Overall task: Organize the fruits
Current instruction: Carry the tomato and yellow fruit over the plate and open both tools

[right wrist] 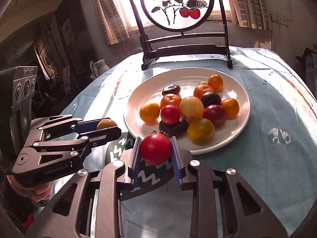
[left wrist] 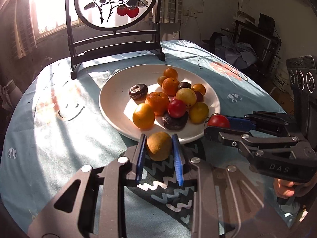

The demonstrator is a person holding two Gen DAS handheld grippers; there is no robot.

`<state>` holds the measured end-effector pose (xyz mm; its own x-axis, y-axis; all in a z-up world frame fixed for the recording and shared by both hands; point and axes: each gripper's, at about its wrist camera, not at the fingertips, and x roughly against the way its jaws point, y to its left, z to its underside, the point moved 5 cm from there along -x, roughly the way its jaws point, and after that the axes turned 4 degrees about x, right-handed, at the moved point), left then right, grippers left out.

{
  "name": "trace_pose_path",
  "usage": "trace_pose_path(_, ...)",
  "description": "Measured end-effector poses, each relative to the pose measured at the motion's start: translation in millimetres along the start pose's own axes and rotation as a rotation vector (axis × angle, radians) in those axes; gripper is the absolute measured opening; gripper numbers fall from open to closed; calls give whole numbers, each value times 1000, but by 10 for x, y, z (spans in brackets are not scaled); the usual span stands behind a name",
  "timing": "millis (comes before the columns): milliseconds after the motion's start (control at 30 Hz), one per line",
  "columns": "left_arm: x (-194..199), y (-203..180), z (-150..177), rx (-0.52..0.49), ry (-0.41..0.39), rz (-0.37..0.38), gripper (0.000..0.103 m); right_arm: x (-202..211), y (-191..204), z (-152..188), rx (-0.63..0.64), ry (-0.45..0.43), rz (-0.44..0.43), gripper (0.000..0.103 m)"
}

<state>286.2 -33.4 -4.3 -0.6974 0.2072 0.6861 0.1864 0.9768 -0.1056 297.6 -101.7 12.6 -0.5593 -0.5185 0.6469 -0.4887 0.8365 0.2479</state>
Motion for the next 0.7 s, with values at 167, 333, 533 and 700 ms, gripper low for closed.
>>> trace_pose_path(167, -213, 166, -464, 38, -38, -34, 26, -100, -160, -385, -19, -69, 36, 30)
trace_pose_path(333, -605, 382, -867, 105, -18, -41, 26, -263, -325, -680, -34, -109, 65, 30)
trace_pose_path(533, -891, 598, -1001, 142, -30, -147, 75, -489, -444, -795, -20, -102, 90, 30)
trace_pose_path(700, -897, 763, -967, 154, -8, -220, 90, -671, -537, -859, -20, -85, 102, 30)
